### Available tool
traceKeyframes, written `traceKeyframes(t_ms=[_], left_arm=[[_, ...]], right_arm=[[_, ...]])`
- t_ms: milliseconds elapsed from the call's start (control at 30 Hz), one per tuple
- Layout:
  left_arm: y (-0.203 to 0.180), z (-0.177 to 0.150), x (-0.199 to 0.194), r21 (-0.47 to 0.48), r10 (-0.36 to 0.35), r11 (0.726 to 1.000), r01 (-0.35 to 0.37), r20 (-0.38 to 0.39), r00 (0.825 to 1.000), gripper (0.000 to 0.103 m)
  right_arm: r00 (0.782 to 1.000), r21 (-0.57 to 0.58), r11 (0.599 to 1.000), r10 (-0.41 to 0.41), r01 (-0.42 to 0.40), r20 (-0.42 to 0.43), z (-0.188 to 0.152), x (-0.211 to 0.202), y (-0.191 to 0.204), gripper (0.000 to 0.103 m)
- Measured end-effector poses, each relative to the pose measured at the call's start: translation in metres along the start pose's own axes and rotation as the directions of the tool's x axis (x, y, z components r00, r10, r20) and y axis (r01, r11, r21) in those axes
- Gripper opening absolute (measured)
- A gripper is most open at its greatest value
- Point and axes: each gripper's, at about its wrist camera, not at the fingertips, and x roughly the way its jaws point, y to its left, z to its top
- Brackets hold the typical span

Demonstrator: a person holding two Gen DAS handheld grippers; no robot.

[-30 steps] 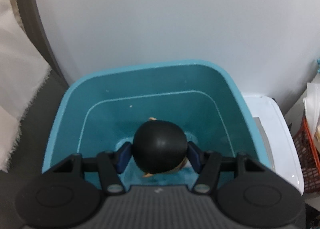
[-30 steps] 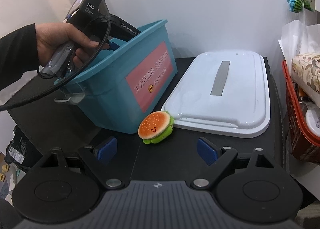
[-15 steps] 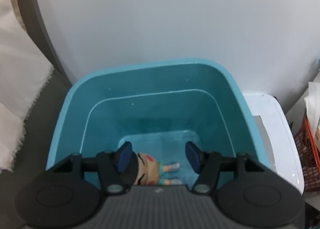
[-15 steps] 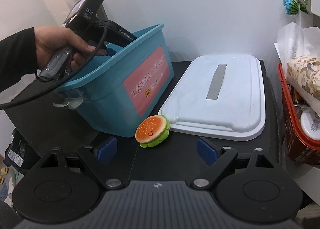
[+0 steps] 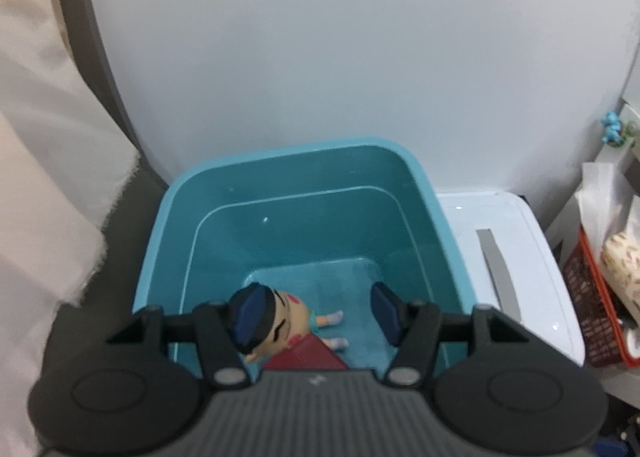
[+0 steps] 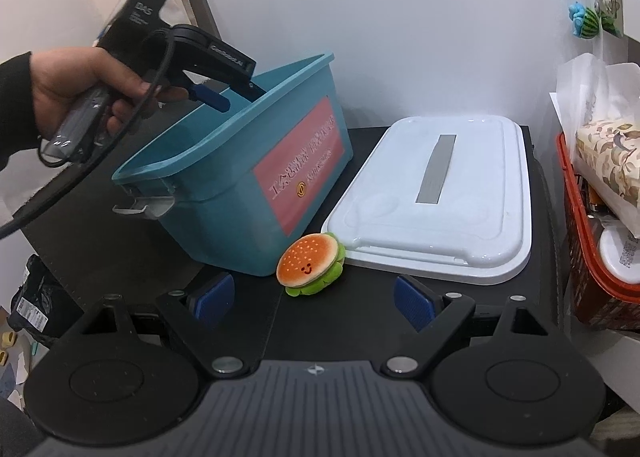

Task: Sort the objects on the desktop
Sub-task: 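Lower the figurine into the teal bin and open the left gripper, then lift the open left gripper out of the teal bin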

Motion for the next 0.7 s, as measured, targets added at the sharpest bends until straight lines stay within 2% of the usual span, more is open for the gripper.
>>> traceKeyframes(t_ms=[400,700], left_arm=[[0.031,-0.023,0.047,-0.01,-0.012,1.0,0.012,0.08,0.997,0.062],[0.019,-0.041,0.012,-0.013,-0.012,1.0,0.013,0.119,0.993,0.062]], right_arm=[[0.999,-0.009,1.0,0.009,-0.009,0.032,-0.001,-0.015,0.003,0.09],[0.998,0.008,1.0,0.011,-0.011,0.061,-0.004,-0.028,-0.001,0.09]])
